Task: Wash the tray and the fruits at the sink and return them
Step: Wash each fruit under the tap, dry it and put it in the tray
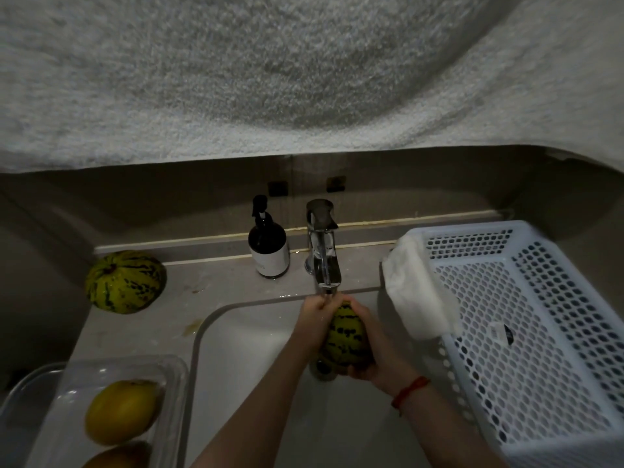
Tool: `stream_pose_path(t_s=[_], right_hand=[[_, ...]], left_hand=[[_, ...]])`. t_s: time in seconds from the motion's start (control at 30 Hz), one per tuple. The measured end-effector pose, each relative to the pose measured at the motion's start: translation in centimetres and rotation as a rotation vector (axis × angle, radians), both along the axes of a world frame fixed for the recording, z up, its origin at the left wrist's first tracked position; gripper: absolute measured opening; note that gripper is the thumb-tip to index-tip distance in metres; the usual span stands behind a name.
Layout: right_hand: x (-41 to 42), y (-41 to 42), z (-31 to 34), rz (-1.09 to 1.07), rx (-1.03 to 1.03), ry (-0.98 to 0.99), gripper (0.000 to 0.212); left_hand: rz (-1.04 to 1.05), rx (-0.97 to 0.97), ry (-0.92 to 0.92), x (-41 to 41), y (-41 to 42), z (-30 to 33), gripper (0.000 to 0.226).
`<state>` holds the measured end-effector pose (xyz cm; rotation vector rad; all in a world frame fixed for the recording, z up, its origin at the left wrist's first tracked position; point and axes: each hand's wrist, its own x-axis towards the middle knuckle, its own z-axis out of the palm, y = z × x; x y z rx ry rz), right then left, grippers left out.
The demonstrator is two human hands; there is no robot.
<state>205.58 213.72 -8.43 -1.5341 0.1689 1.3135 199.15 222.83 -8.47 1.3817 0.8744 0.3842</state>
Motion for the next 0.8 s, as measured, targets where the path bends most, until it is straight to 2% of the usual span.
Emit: stream_pose_path(t_s=[0.1, 0.17, 0.2, 0.23, 0.3, 0.33, 0.4, 0.47, 0.57, 0.6, 0.63, 0.67, 0.73, 0.8], right_hand=[[-0.4, 0.0, 0.9, 0.087, 0.083, 0.021, 0.066], [-0.7, 0.2, 1.2, 0.18, 0.122, 0.002, 0.072], [-1.0, 0.4, 1.2, 0.229, 0.126, -0.051, 0.071], [-1.4, 0.6, 1.2, 0.279, 0.107, -0.166, 0.069], [-1.9, 1.0, 0.9, 0.414, 0.039, -0.536, 0.066], [-2.0, 1.2, 0.7, 0.487, 0.02, -0.721, 0.065], [-2.1, 1.4, 0.8, 0.572, 0.069, -0.966, 0.059], [-1.9, 1.6, 0.9, 0.626, 0.183, -1.125, 0.057], [-1.6, 2.1, 0.7, 0.671, 0.335, -1.261, 0.044], [-1.5, 2.5, 0.5, 0.613, 0.326, -1.255, 0.032], [-1.4, 2.9, 0.4, 0.513, 0.285, -1.144, 0.017], [-1.1, 3.5, 0.4, 0.369, 0.262, -0.935, 0.01], [-0.4, 4.9, 0.1, 0.103, 0.192, -0.591, 0.018], [0.1, 6.0, 0.2, 0.095, 0.049, -0.487, 0.02]], left_hand=[[-0.034, 0.085, -0.099, -2.1, -0.3, -0.5, 0.015], [-0.039, 0.064, -0.094, -3.1, 0.0, -0.1, 0.017], [0.01, 0.017, -0.062, -3.3, 0.2, 0.1, 0.01], [0.091, -0.054, -0.008, -3.3, 0.5, 0.0, 0.006], [0.277, -0.34, 0.137, -3.1, 1.3, 0.1, 0.019], [0.3, -0.521, 0.179, -3.1, 1.7, 0.2, 0.03], [0.218, -0.791, 0.226, -3.4, 2.0, 0.6, 0.046], [0.184, -0.915, 0.22, -4.1, 1.8, 0.8, 0.048], [0.152, -0.92, 0.009, -4.8, 1.0, 0.4, 0.036], [0.131, -0.87, -0.058, -4.9, 0.8, 0.3, 0.036], [0.113, -0.836, -0.082, -4.8, 0.5, 0.2, 0.04], [0.12, -0.807, -0.056, -4.6, 0.3, 0.3, 0.047], [0.163, -0.713, 0.052, -4.2, -0.6, 0.6, 0.057], [0.244, -0.649, 0.083, -4.1, -1.5, 0.6, 0.059]])
